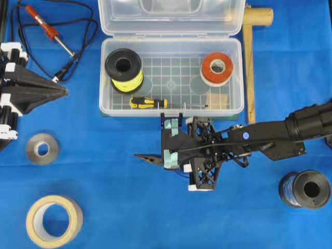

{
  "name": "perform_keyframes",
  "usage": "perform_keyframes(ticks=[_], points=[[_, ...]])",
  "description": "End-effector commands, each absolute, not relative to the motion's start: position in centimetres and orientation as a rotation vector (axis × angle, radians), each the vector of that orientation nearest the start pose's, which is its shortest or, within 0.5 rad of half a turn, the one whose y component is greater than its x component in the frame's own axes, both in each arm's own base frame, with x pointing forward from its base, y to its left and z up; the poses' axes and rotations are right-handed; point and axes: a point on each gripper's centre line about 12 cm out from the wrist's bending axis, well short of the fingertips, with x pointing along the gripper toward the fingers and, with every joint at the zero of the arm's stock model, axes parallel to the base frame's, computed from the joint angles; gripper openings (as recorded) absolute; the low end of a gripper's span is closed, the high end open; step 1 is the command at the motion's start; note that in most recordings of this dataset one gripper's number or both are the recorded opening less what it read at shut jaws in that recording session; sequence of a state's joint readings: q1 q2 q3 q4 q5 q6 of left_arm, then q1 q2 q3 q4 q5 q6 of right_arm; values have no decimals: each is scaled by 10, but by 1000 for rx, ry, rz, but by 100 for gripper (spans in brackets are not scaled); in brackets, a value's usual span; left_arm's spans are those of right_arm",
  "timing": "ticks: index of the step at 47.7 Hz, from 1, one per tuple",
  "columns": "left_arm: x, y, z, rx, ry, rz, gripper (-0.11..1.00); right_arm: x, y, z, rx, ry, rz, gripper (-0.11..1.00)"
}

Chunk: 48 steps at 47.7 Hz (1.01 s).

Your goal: Pick the nipper from the toolbox among several items.

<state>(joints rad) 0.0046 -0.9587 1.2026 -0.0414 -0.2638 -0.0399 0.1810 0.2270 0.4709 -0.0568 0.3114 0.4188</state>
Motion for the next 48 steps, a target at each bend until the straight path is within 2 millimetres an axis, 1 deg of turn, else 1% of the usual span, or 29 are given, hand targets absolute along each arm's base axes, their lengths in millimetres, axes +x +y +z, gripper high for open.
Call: perform_keyframes(ticks=[1,9,10,11,13,17,19,22,23,24,28,31,35,39,45,48], points=[[200,3,280,-84,-25,18,0,417,71,126,242,982,-35,13],[200,3,280,-84,-24,18,0,417,61,128,248,1009,-64,14],[200,3,280,-84,-24,18,0,418,60,131,248,1007,-66,16],[200,3,279,-86,-22,19,0,418,59,132,245,1009,-68,20],[200,3,280,-84,-24,18,0,417,58,138,236,1007,-67,32],[200,3,280,-84,-22,18,0,415,56,157,195,992,-63,59],[200,3,280,-86,-21,18,0,412,54,168,175,979,-63,70],[199,3,280,-84,-24,18,0,407,50,187,149,954,-68,83],[199,3,280,-84,-24,18,0,404,47,198,142,936,-72,85],[199,3,280,-84,-24,18,0,401,45,206,133,925,-75,86],[199,3,281,-84,-27,18,0,388,37,238,103,876,-88,82],[199,3,280,-83,-25,18,0,373,31,263,72,827,-95,83],[199,3,279,-84,-22,17,0,354,25,286,47,767,-103,84],[199,2,279,-86,-22,12,0,332,20,300,35,714,-107,84],[199,1,279,-86,-22,11,0,292,10,309,50,622,-111,84],[199,1,280,-86,-26,11,0,275,7,309,65,564,-100,84]])
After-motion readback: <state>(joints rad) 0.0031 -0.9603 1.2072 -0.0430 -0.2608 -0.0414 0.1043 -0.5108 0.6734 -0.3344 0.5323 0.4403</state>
